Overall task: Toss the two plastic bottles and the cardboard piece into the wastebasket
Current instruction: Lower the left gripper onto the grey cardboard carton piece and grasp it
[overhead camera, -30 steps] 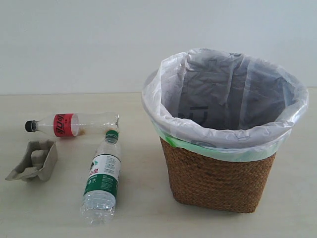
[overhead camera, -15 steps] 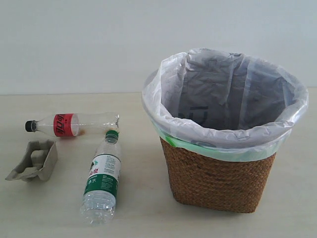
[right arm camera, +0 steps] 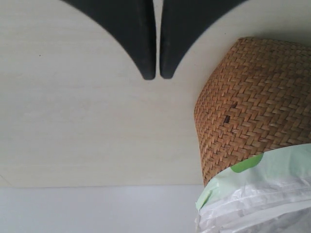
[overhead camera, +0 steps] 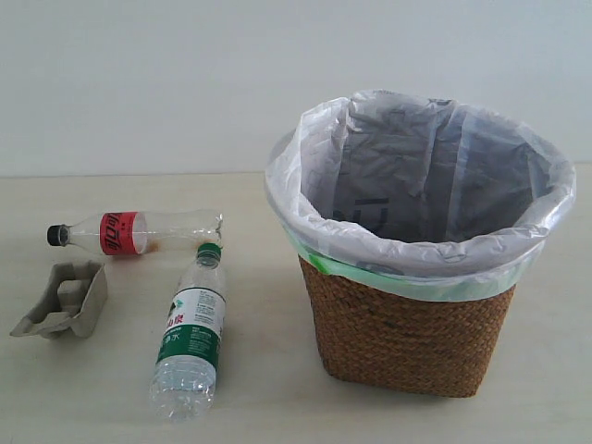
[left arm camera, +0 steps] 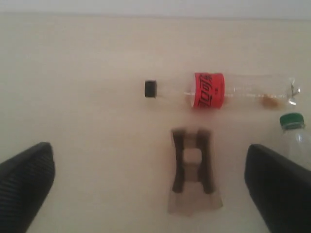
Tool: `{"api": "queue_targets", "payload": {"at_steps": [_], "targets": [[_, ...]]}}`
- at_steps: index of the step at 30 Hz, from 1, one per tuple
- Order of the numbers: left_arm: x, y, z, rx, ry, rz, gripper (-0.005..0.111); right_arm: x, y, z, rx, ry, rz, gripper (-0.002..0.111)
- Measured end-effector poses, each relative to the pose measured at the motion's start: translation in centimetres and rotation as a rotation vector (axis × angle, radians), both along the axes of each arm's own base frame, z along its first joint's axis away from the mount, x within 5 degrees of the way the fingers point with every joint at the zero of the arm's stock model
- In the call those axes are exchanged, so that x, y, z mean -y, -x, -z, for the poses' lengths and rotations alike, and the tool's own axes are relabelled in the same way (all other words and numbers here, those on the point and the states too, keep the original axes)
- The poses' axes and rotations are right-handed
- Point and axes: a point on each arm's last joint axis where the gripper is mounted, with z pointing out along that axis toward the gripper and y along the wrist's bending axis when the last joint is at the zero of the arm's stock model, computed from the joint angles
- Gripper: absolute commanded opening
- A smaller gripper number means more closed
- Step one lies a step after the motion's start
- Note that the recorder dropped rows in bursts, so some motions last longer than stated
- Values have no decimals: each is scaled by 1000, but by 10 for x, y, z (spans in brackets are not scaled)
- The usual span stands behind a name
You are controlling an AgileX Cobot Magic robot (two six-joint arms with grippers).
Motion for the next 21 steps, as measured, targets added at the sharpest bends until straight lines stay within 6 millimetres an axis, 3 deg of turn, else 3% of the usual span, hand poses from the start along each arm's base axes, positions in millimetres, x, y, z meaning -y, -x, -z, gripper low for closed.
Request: {"api": "queue_targets", "payload": {"at_steps": [10,21], "targets": [[12,-45,68,-238,74,143,108,0,0,0,0,0,0,0],[14,-74,132,-387,99,189,108,0,0,0,0,0,0,0]]}}
